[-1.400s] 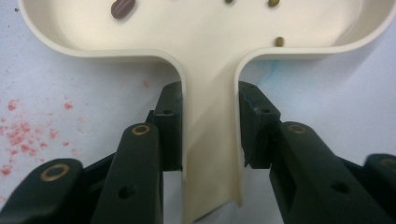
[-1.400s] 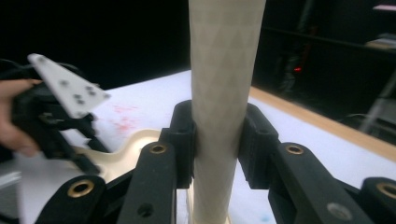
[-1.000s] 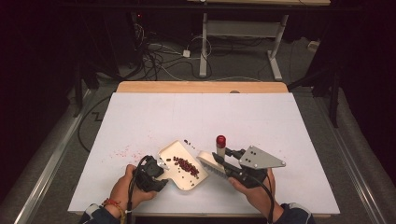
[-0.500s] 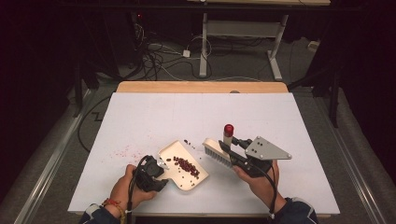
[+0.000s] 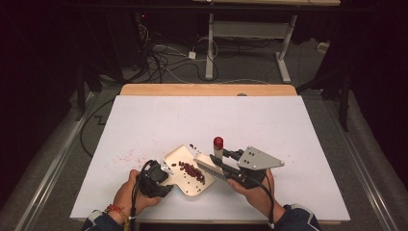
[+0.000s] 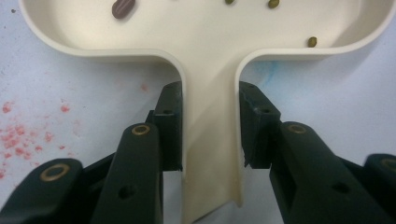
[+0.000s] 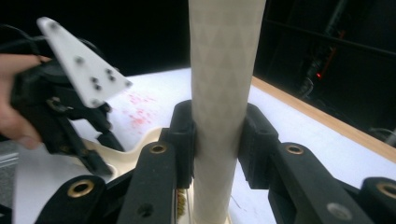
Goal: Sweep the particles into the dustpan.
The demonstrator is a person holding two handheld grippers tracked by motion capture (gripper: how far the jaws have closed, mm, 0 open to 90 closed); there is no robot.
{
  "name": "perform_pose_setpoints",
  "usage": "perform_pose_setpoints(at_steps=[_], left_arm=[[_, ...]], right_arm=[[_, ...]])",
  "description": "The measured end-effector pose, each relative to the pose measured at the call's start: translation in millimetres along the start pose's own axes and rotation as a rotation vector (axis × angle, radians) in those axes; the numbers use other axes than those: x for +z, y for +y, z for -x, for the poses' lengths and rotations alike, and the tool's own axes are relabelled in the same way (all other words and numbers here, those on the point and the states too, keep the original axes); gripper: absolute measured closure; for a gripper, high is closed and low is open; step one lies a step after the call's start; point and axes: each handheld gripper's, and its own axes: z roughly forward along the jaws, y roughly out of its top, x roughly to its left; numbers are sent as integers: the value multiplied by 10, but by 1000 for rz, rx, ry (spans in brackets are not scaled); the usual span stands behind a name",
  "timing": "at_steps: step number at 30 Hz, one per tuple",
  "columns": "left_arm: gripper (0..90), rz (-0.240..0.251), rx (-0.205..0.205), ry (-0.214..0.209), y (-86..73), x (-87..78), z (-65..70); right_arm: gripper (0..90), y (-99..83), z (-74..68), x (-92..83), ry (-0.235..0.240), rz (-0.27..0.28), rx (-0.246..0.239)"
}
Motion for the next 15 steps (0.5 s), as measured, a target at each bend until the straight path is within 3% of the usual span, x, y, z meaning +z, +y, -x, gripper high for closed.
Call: perform_pose_setpoints(at_steps=[4, 8, 15], left_arm=[[638, 0, -1, -5, -2, -5, -13], [637, 4, -13, -17, -13, -6, -40], [637, 9, -37, -64, -36, -14, -135]], right_arm=[[700, 54, -17, -48, 5, 20, -11], [700, 98, 133, -50, -35, 38, -8], [700, 112, 456, 312, -118, 42, -69]])
